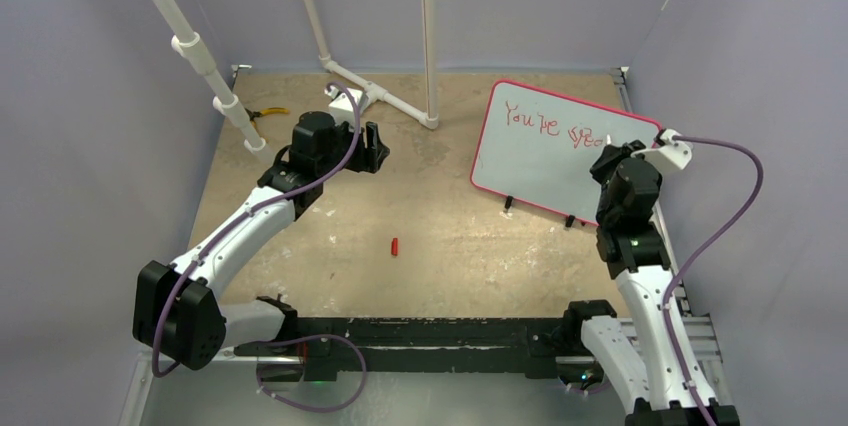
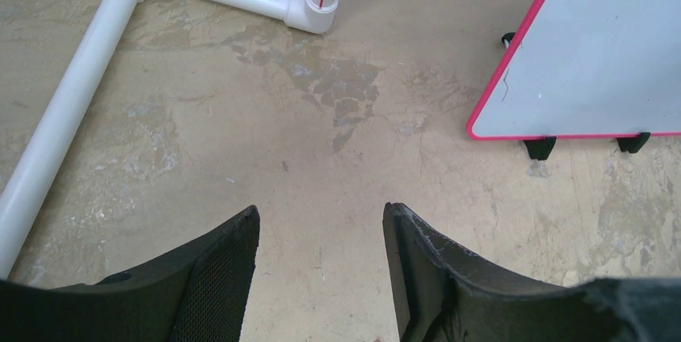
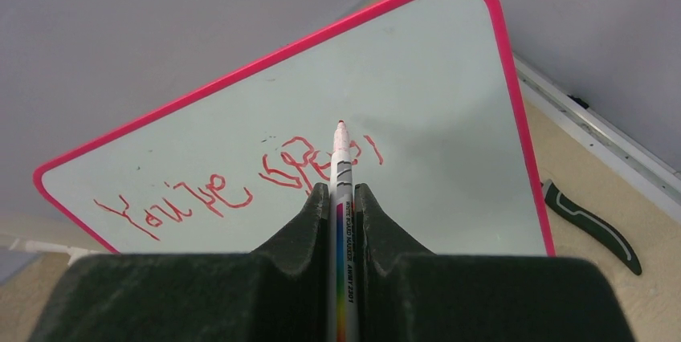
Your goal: Write a sentence on the whiteboard
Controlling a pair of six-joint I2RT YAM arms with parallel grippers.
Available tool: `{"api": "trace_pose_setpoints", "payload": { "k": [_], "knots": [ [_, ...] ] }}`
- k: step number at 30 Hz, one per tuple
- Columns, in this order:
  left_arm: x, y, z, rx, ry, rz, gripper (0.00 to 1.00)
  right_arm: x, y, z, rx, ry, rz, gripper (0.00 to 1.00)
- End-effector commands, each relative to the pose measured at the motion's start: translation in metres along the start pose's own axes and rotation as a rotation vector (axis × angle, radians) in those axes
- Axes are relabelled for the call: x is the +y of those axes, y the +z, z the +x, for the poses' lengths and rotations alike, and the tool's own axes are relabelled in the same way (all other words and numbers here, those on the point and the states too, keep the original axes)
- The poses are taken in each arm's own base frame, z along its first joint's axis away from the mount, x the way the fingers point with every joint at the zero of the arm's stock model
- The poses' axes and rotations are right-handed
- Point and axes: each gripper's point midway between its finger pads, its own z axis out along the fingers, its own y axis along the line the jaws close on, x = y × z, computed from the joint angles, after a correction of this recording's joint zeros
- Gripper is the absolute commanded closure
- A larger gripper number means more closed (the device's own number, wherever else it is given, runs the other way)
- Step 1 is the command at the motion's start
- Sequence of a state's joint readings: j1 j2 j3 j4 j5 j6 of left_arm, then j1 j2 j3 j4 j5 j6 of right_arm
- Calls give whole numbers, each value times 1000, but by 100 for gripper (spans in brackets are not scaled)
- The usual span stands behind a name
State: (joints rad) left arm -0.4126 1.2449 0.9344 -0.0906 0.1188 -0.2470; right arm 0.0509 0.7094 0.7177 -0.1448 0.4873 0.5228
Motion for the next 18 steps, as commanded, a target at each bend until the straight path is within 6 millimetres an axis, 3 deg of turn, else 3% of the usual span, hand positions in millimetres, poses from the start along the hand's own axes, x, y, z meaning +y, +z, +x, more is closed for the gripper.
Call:
{"api": "trace_pose_setpoints", "payload": {
  "k": [1,18],
  "knots": [
    [-2,-5,-16,-60,-1,11,43,8,3,-14,-45,15,-20,100],
    [-2,-3,-14,-53,0,10,43,1,12,-10,-53,-3,25,100]
  ]
}}
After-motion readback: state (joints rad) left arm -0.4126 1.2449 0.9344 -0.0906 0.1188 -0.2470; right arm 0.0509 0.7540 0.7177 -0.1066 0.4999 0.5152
